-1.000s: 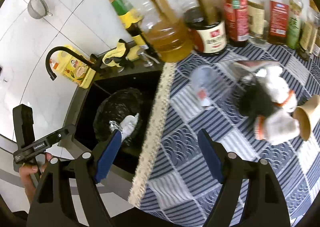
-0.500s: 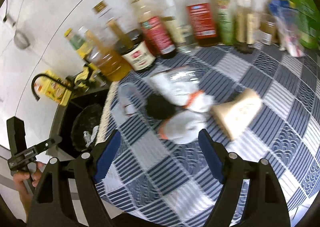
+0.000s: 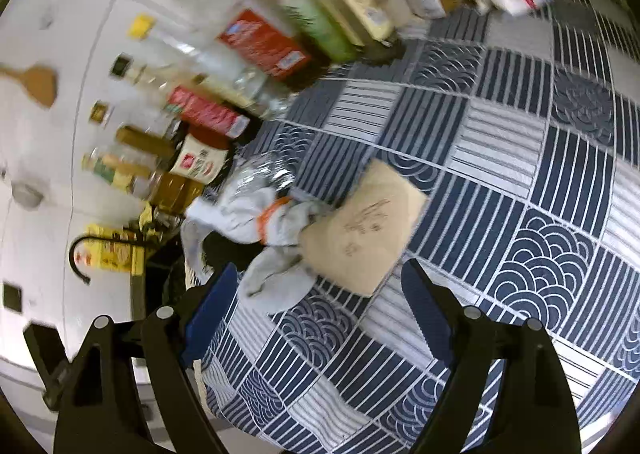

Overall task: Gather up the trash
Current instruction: 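Grasp the tan paper cup with the right gripper, then grasp the clear plastic cup with the left gripper while the right gripper holds the tan cup, then carry the clear cup with the left gripper while the right gripper carries the tan cup to the bin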

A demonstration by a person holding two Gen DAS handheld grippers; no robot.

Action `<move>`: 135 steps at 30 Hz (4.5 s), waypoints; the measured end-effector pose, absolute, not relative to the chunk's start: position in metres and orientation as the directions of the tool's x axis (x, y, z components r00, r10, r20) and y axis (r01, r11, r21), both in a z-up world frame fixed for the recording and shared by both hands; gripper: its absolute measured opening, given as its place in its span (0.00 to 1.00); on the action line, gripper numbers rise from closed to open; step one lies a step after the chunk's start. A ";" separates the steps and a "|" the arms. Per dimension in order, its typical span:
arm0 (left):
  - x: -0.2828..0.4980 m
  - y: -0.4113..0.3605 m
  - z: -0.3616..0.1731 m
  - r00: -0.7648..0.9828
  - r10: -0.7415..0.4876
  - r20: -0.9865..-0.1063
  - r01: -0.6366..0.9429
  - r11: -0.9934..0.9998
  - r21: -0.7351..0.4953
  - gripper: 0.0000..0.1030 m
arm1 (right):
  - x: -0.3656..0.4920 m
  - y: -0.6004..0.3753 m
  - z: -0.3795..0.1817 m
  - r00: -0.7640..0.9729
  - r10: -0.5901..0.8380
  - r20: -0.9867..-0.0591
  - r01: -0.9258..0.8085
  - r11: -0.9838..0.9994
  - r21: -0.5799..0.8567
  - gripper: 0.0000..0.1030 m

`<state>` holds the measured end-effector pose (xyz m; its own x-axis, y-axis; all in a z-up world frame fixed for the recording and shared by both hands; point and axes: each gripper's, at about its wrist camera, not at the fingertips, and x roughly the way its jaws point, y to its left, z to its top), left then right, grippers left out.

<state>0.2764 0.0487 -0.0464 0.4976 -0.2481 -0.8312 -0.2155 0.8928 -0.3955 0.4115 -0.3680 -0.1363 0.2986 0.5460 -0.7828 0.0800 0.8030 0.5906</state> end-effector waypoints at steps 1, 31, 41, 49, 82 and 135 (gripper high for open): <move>0.276 0.047 -0.046 0.494 -0.245 -0.834 -0.222 0.892 -0.393 0.66 | 0.414 -0.372 -0.143 0.285 0.560 -0.778 0.110 0.787 0.607 0.81; 0.257 0.071 -0.076 0.400 -0.183 -0.898 -0.343 0.879 -0.332 0.66 | 0.458 -0.390 -0.215 0.241 0.588 -0.772 0.397 0.666 0.631 0.56; 0.289 0.061 -0.082 0.400 -0.202 -0.894 -0.307 0.890 -0.338 0.66 | 0.444 -0.408 -0.184 0.290 0.588 -0.755 0.333 0.678 0.656 0.55; 0.341 0.046 -0.093 0.411 -0.223 -0.884 -0.306 0.880 -0.364 0.77 | 0.432 -0.410 -0.149 0.266 0.642 -0.719 0.175 0.701 0.692 0.55; 0.468 0.042 -0.188 0.234 -0.286 -0.929 -0.449 0.816 -0.364 0.82 | 0.410 -0.364 -0.150 0.137 0.754 -0.643 -0.018 0.651 0.759 0.55; 0.302 0.123 -0.142 0.427 -0.442 -0.789 -0.361 0.716 -0.597 0.56 | 0.361 -0.172 -0.133 -0.077 0.693 -0.716 -0.206 0.692 0.692 0.55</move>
<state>0.3024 0.1230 -0.1425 0.4270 -0.4420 -0.7889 -0.3613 0.7163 -0.5970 0.3615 -0.1720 -0.1327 -0.0774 0.6935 -0.7163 -0.2056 0.6919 0.6921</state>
